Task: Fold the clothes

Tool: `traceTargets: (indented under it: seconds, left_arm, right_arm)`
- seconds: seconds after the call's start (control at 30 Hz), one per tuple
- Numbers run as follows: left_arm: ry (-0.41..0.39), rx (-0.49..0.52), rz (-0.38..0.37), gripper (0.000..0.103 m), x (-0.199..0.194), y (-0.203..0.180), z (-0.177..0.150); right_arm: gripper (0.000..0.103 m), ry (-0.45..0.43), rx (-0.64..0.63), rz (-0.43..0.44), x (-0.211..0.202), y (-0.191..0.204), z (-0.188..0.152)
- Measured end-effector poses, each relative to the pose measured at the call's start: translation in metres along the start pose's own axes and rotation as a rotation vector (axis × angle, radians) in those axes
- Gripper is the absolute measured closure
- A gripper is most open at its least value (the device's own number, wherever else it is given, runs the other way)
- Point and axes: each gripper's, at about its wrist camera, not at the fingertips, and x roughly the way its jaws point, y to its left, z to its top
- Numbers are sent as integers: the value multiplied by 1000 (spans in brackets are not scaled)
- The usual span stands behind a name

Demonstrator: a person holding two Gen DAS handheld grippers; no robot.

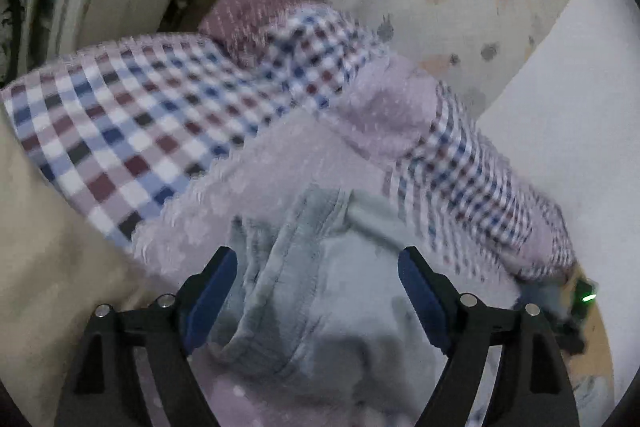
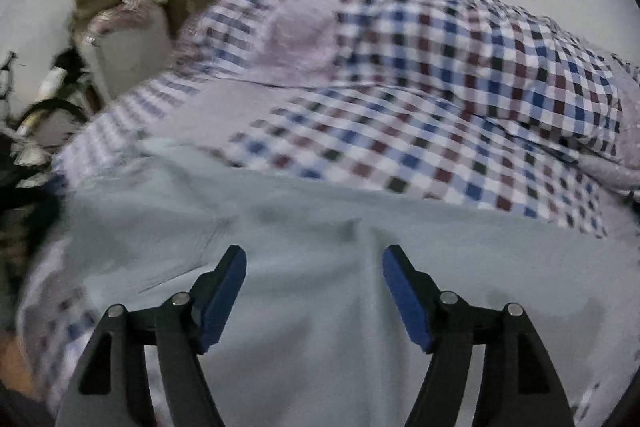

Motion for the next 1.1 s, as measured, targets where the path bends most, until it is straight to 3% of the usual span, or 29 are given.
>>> traceTargets:
  seconds: [0.07, 0.13, 0.2, 0.23, 0.3, 0.43, 0.53, 0.6, 0.7, 0.73, 0.83, 0.93, 1.0, 1.07, 1.1]
  left_arm:
    - [96, 69, 58, 17, 22, -4, -6]
    - [116, 99, 50, 17, 31, -8, -9]
    - [111, 93, 16, 32, 34, -10, -8]
    - [95, 92, 15, 51, 31, -12, -6]
    - [66, 78, -23, 100, 25, -13, -5]
    - [19, 80, -64, 99, 0, -11, -7]
    - [-83, 11, -123, 100, -53, 4, -4]
    - [-67, 24, -72, 100, -57, 21, -6]
    - [53, -18, 128, 103, -34, 56, -28]
    - [55, -11, 160, 103, -37, 61, -35]
    - [33, 16, 178, 103, -58, 54, -43]
    - [-35, -3, 146, 102, -85, 41, -49]
    - [-88, -14, 125, 87, -106, 29, -54]
    - [-153, -16, 83, 42, -128, 15, -62]
    - [-197, -9, 38, 32, -140, 3, -70]
  right_arm:
    - [27, 7, -19, 29, -14, 18, -20]
    - [27, 24, -23, 44, -21, 27, -40]
    - [27, 42, -5, 39, -30, 33, -62]
    - [27, 52, 10, 27, -35, 32, -74]
    - [27, 72, 41, 3, -42, 29, -97]
    - [27, 91, 94, -50, -66, 14, -127]
    - [27, 95, 129, -90, -89, 3, -148]
    - [27, 98, 152, -116, -104, -5, -161]
    - [27, 103, 186, -156, -127, -16, -182]
    - [27, 104, 198, -169, -135, -20, -189]
    - [27, 110, 220, -209, -159, -31, -208]
    - [27, 111, 231, -288, -193, -43, -236]
    - [27, 107, 238, -328, -215, -50, -256]
    - [27, 105, 245, -383, -236, -58, -278]
    - [28, 107, 245, -408, -244, -60, -288]
